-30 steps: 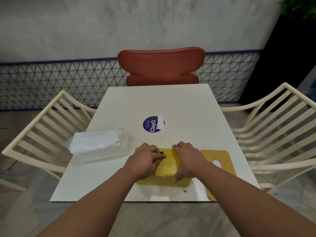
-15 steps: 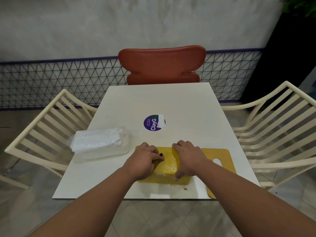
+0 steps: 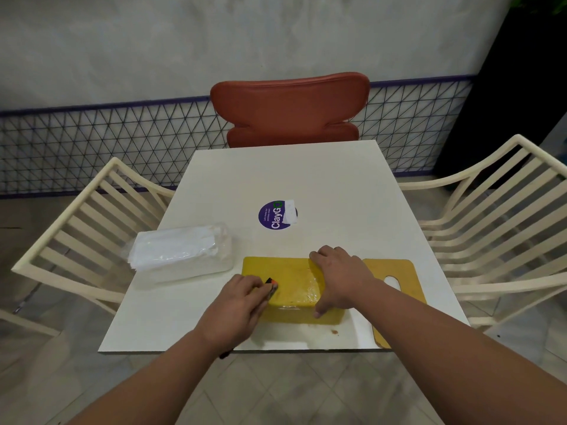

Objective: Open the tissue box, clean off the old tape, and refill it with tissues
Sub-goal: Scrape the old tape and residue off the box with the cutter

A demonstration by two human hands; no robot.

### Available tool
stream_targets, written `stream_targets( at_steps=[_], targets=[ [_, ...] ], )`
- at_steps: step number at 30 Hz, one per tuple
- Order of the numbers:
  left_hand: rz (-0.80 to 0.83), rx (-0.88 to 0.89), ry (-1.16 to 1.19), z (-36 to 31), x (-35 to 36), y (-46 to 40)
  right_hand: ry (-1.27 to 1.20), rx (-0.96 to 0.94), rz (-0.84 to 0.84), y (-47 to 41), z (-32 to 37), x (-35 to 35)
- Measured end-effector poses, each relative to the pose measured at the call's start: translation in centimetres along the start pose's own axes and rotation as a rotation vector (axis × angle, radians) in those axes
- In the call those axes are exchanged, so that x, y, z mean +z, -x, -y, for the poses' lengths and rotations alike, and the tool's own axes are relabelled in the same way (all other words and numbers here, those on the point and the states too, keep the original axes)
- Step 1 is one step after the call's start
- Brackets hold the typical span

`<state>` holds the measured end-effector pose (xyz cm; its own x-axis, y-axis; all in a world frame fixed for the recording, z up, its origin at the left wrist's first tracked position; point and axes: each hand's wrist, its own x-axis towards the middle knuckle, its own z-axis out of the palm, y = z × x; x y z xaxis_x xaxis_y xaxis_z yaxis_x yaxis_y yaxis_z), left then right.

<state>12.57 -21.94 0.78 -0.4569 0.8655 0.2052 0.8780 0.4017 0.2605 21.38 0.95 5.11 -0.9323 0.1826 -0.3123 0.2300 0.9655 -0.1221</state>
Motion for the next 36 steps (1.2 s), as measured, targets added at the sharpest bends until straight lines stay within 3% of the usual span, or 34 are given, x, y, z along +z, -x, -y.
stream_targets(
  at_steps=[9, 13, 19, 28, 36],
  targets=[
    [0.102, 0.006, -0.057, -0.3, 0.5, 1.5, -0.018, -0.006, 0.027, -0.2, -0.2, -0.2],
    [0.080, -0.089, 0.004, -1.5, 0.6, 0.9, -0.014, -0.014, 0.023, -0.2, -0.2, -0.2],
    [-0.003, 0.061, -0.051, -5.0, 2.5, -2.2, -0.010, -0.017, 0.008, -0.3, -0.2, 0.0],
    [-0.061, -0.016, -0.049, -3.1, 1.8, -0.7, 0.006, -0.017, 0.027, -0.4, -0.3, -0.1],
    [-0.027, 0.063, -0.012, -5.0, 2.5, -2.6, 0.017, -0.014, 0.020, -0.4, -0.1, -0.1]
  ],
)
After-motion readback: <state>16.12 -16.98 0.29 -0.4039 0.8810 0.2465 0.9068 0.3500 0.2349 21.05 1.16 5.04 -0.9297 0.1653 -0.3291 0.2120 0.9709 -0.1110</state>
